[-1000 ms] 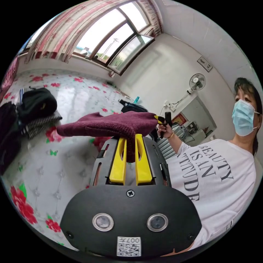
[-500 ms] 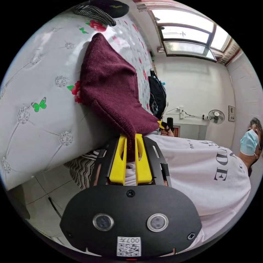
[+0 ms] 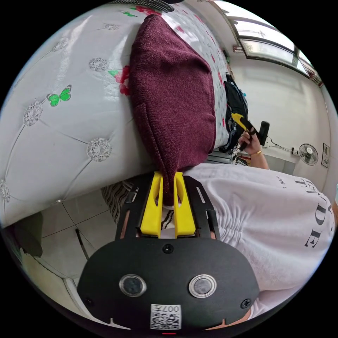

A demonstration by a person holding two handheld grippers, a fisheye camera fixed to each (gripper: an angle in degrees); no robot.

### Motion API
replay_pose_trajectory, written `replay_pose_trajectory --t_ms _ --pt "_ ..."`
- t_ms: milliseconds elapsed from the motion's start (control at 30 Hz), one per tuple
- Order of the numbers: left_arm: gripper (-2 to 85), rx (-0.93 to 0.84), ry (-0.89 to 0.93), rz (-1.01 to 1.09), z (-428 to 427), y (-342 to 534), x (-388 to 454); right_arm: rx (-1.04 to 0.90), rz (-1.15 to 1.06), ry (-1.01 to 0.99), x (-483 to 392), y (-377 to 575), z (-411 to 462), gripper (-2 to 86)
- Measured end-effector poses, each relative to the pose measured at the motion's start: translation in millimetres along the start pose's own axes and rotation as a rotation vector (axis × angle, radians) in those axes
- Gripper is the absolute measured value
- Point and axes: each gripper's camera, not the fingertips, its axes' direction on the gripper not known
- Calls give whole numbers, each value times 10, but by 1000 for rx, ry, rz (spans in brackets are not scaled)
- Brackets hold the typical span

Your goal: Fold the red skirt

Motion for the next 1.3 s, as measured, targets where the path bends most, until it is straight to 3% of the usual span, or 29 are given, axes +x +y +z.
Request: replay_pose_trajectory --t_ms 100,200,333,633,867,1033,1300 --pt "49 3 -31 -1 10 -3 21 5 -69 15 -107 -627 407 69" --pt "50 12 -47 -5 22 7 16 -126 -98 -6 -221 -930 964 67" --pt "50 25 -53 -15 32 32 -3 -131 -156 175 -466 -823 1301 63" --pt "50 -2 -74 -12 92 18 -67 -102 -174 239 -803 -640 1353 13" --pt "50 -13 -65 -12 125 48 -139 -61 -133 158 -767 -569 1256 2" --pt "51 -18 -78 0 147 74 -149 -161 -118 150 -774 -574 1563 12" --pt "51 -6 -66 -4 166 165 -196 -35 -135 177 -909 -357 1291 -1"
